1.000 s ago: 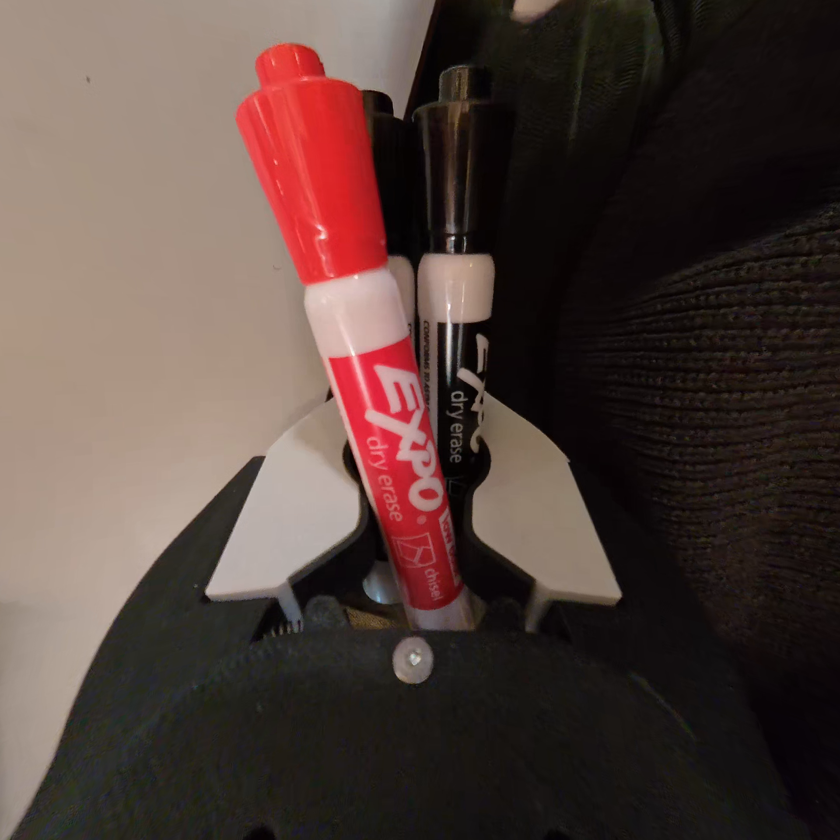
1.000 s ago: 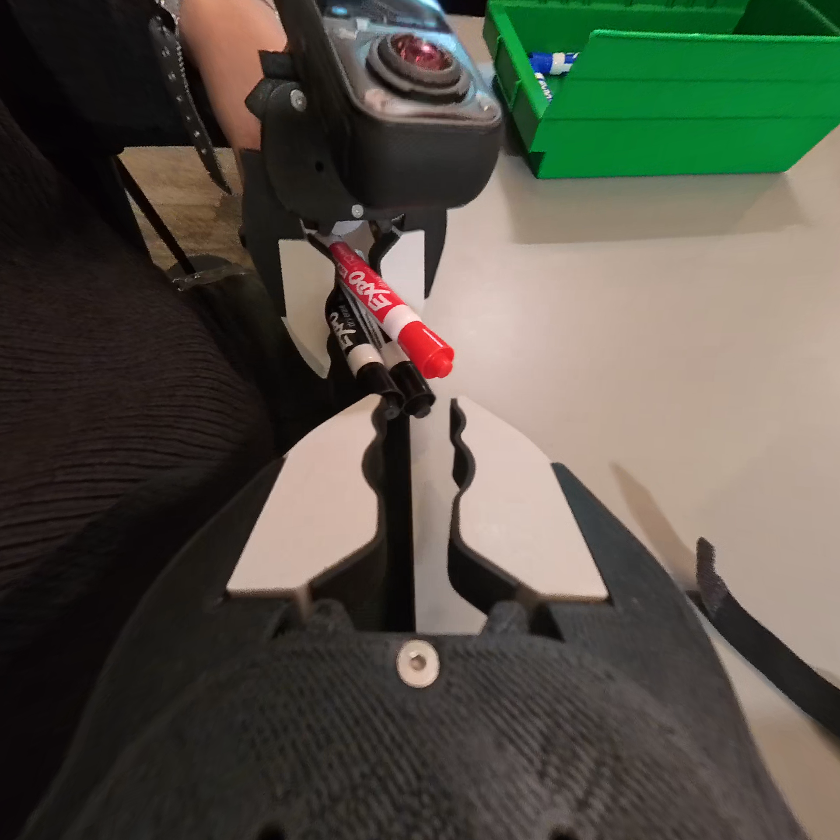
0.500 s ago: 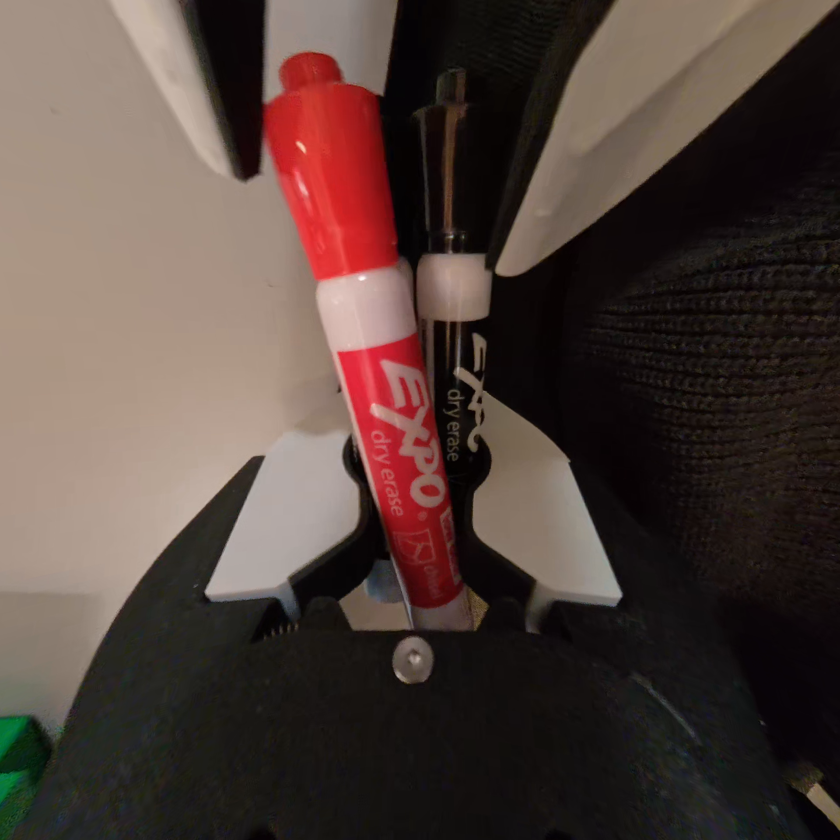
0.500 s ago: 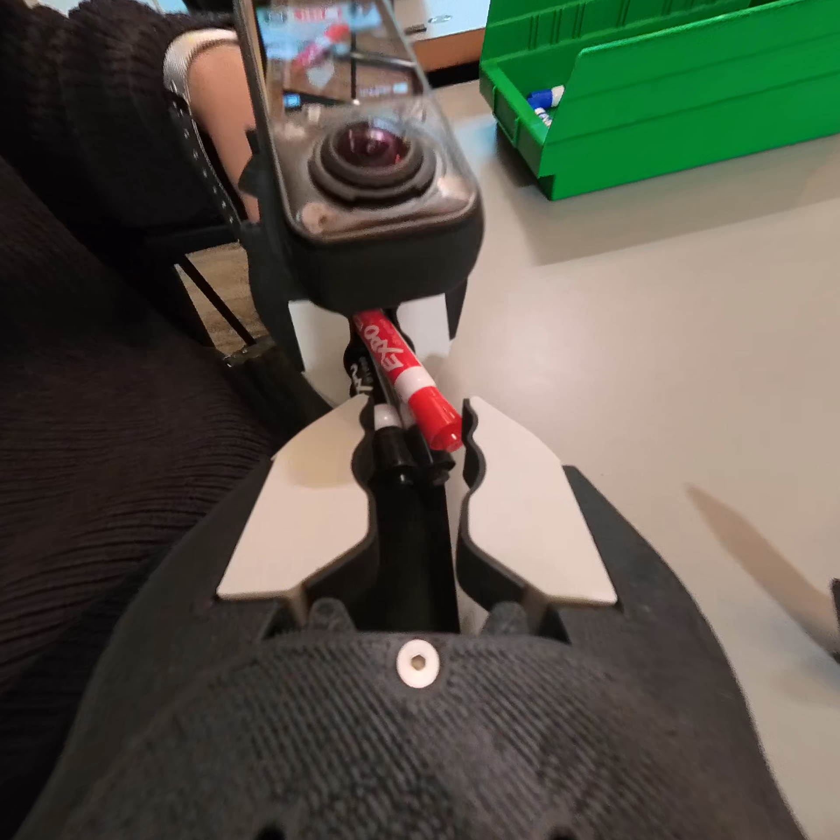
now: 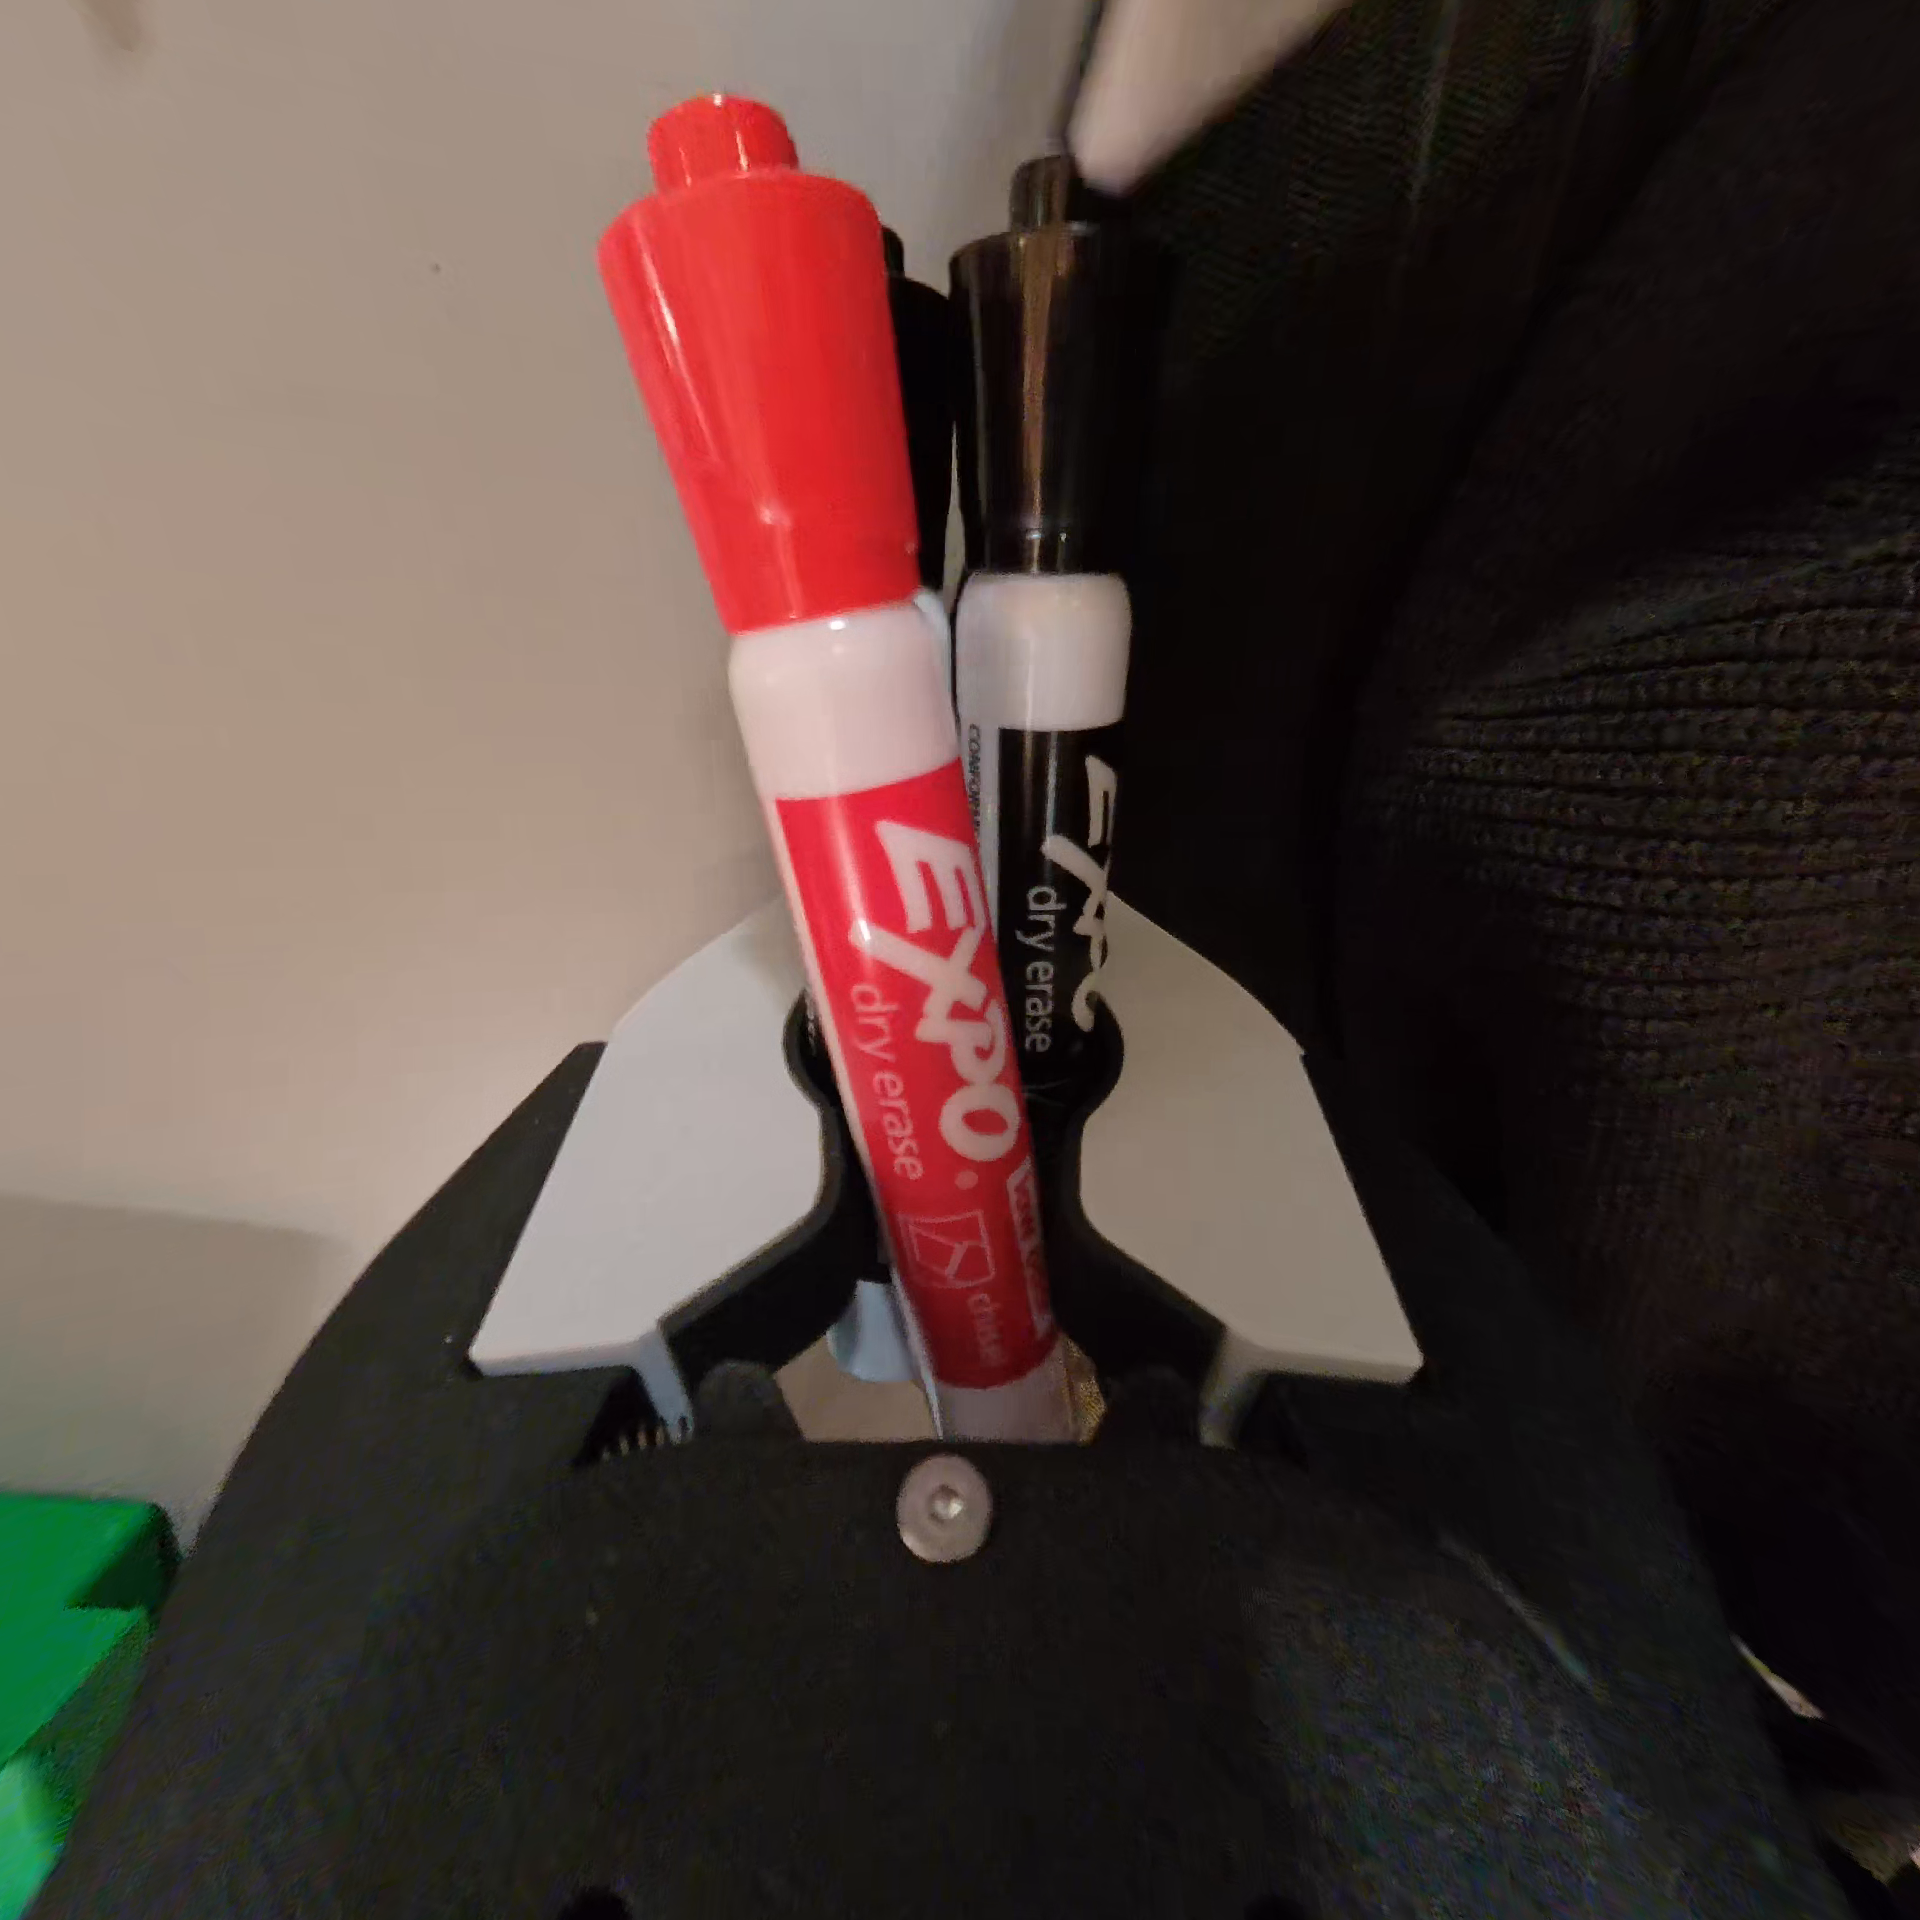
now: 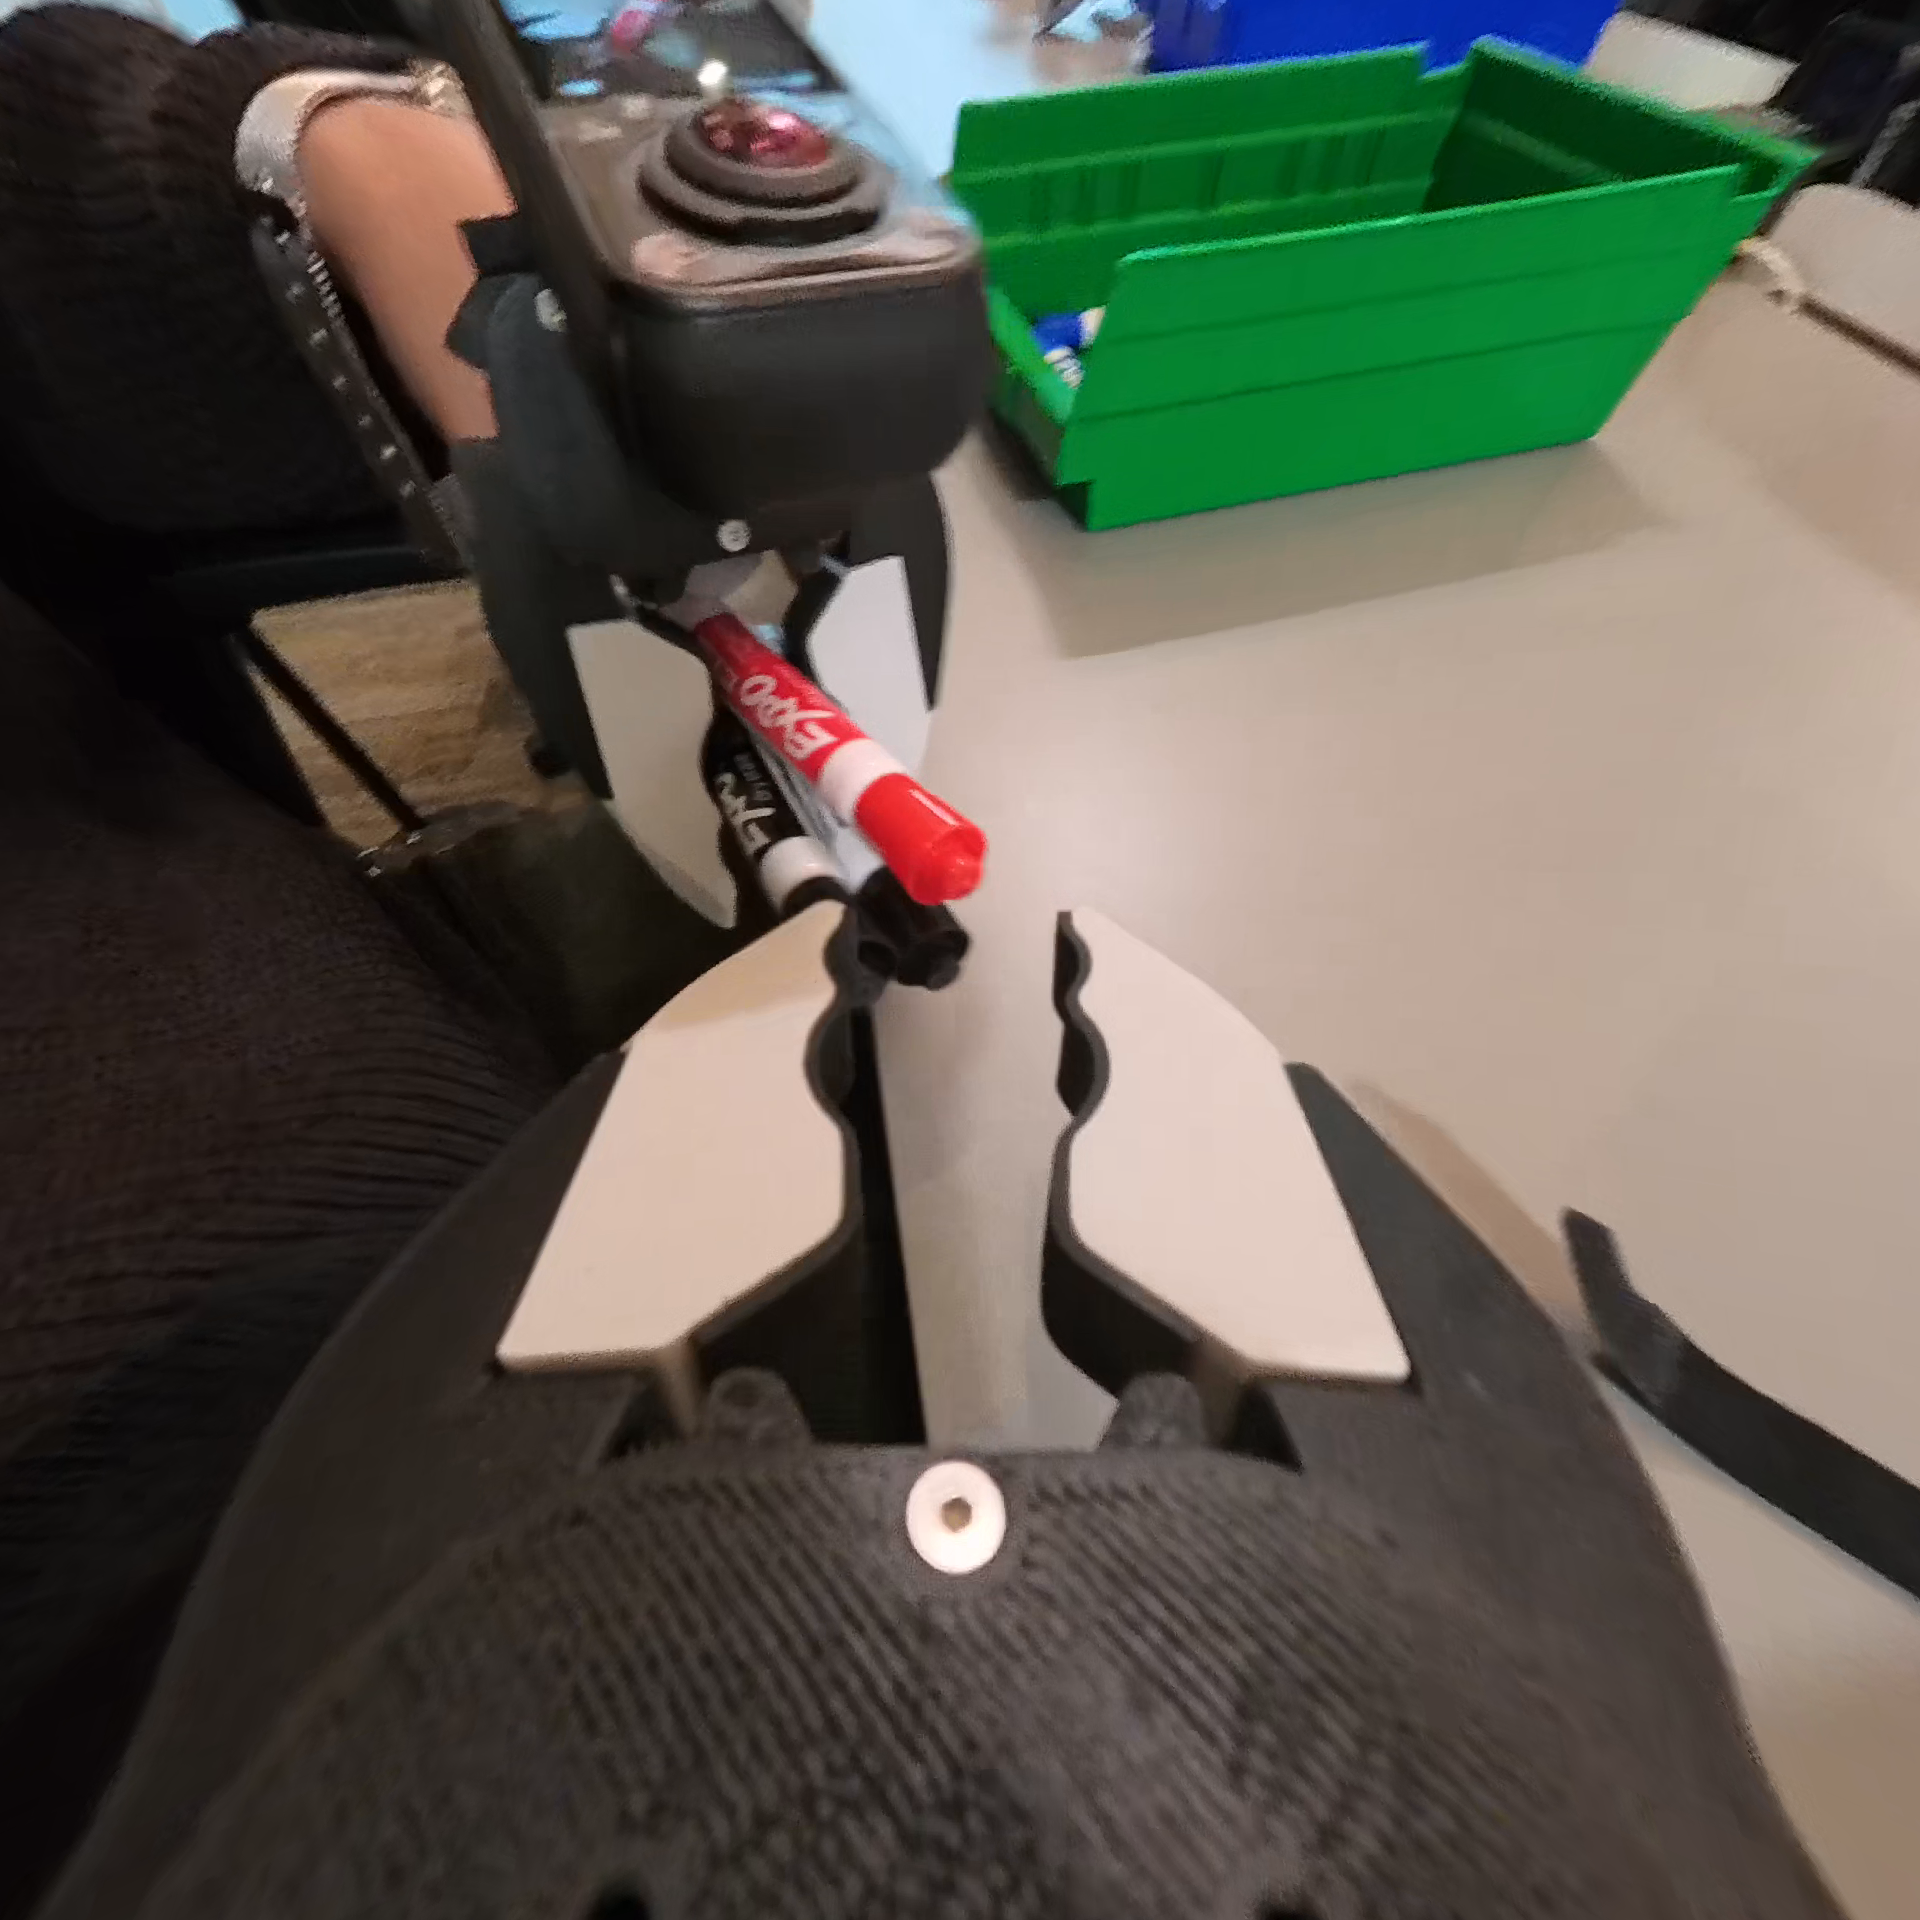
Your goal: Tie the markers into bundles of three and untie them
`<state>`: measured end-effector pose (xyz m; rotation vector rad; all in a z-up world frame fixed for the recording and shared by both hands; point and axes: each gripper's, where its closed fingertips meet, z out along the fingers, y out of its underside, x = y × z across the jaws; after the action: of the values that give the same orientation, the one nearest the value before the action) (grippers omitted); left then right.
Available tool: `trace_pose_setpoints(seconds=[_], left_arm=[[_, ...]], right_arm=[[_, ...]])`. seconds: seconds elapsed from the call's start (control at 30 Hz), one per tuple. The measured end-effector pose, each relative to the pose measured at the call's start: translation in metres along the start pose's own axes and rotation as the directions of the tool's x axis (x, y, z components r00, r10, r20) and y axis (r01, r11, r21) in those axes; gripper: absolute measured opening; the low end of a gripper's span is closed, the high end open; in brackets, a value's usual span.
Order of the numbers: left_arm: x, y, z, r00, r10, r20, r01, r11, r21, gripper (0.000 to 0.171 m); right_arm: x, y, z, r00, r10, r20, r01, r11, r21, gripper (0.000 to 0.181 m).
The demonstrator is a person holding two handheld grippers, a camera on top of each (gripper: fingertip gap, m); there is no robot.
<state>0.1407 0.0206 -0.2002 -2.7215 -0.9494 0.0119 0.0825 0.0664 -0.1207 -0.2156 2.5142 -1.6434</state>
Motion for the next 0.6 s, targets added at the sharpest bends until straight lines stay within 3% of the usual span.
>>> trace_pose_setpoints(seconds=[0.13, 0.2, 0.3, 0.43, 0.5, 0.53, 0.6], left_arm=[[-0.01, 0.006, -0.006, 0.999, -0.035, 0.022, 0.035, 0.999, 0.01, 0.044], [-0.016, 0.009, -0.008, 0.998, -0.058, 0.031, 0.058, 0.998, 0.014, 0.044], [-0.022, 0.014, -0.009, 0.996, -0.077, 0.041, 0.076, 0.997, 0.014, 0.043], [-0.023, 0.016, -0.008, 0.996, -0.081, 0.035, 0.08, 0.997, 0.012, 0.042], [-0.022, 0.015, -0.007, 0.997, -0.072, 0.034, 0.072, 0.997, 0.015, 0.042], [-0.022, 0.014, -0.007, 0.997, -0.066, 0.038, 0.065, 0.998, 0.018, 0.042], [-0.02, 0.013, -0.007, 0.998, -0.061, 0.034, 0.06, 0.998, 0.022, 0.042]], right_arm=[[0.042, 0.003, -0.011, 0.981, 0.089, -0.173, -0.084, 0.996, 0.035, 0.039], [0.071, 0.015, -0.017, 0.939, 0.091, -0.333, -0.098, 0.995, -0.004, 0.04], [0.112, 0.041, -0.033, 0.809, -0.101, -0.579, -0.001, 0.985, -0.174, 0.038], [0.133, 0.078, -0.033, 0.713, -0.344, -0.611, 0.067, 0.901, -0.429, 0.029], [0.144, 0.086, -0.032, 0.67, -0.407, -0.621, 0.078, 0.87, -0.486, 0.017], [0.15, 0.085, -0.034, 0.64, -0.442, -0.629, 0.095, 0.858, -0.505, 0.002], [0.149, 0.078, -0.037, 0.634, -0.486, -0.601, 0.146, 0.839, -0.525, 0.002]])
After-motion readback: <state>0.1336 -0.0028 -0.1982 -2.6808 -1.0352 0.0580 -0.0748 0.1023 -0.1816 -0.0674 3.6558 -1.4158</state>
